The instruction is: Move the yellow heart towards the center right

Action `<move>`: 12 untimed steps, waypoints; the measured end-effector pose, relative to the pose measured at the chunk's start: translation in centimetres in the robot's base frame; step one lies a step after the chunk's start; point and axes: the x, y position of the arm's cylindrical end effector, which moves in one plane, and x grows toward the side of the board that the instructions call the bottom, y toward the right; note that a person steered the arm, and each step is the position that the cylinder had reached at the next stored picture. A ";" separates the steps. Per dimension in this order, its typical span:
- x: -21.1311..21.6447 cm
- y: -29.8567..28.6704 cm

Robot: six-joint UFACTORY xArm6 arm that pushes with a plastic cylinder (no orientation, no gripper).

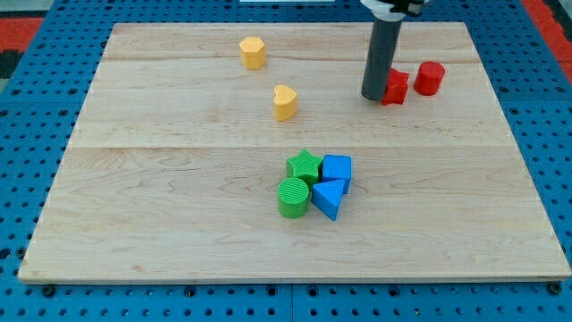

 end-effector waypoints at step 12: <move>2.3 -21.2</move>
